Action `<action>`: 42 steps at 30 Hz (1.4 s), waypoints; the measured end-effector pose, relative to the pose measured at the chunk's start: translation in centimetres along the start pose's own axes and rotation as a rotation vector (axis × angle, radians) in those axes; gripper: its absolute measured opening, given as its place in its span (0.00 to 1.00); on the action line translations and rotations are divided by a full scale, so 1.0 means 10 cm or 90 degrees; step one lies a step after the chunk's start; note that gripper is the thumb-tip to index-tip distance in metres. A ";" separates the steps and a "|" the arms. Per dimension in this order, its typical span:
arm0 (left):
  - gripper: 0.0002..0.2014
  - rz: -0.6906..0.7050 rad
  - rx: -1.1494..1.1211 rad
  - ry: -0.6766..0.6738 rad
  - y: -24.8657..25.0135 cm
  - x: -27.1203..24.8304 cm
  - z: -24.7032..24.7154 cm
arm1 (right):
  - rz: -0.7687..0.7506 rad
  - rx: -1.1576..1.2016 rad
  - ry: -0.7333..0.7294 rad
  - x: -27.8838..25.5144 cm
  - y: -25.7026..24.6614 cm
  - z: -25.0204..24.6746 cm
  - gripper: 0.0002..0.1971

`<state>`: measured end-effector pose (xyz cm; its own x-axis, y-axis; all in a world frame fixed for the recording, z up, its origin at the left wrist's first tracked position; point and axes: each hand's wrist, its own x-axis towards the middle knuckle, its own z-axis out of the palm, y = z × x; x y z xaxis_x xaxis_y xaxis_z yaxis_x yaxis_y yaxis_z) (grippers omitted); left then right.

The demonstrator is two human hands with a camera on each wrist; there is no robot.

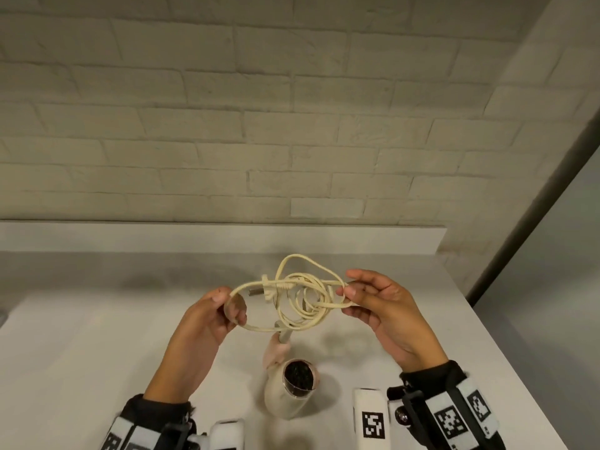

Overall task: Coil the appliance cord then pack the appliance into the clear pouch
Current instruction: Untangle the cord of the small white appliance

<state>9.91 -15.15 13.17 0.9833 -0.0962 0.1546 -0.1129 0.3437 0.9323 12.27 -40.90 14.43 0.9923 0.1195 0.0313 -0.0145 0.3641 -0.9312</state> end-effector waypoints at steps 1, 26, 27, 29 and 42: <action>0.20 -0.003 0.034 -0.002 0.01 -0.02 0.03 | 0.000 0.017 0.008 0.01 0.02 0.01 0.29; 0.07 0.202 0.643 -0.035 0.16 0.08 0.43 | 0.002 0.005 -0.115 0.01 -0.11 0.34 0.10; 0.06 0.202 0.645 -0.037 0.16 0.08 0.43 | -0.005 -0.011 -0.112 0.01 -0.11 0.33 0.13; 0.04 0.201 0.657 -0.041 0.13 0.06 0.43 | -0.021 -0.033 -0.099 0.00 -0.09 0.32 0.16; 0.07 0.049 0.436 -0.055 -0.11 -0.26 0.26 | -0.082 0.105 0.070 -0.01 0.07 0.34 0.09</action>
<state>7.14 -17.67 12.56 0.9571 -0.1794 0.2277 -0.2749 -0.3123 0.9093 11.76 -37.53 15.00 0.9946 -0.0348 0.0977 0.1016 0.5167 -0.8501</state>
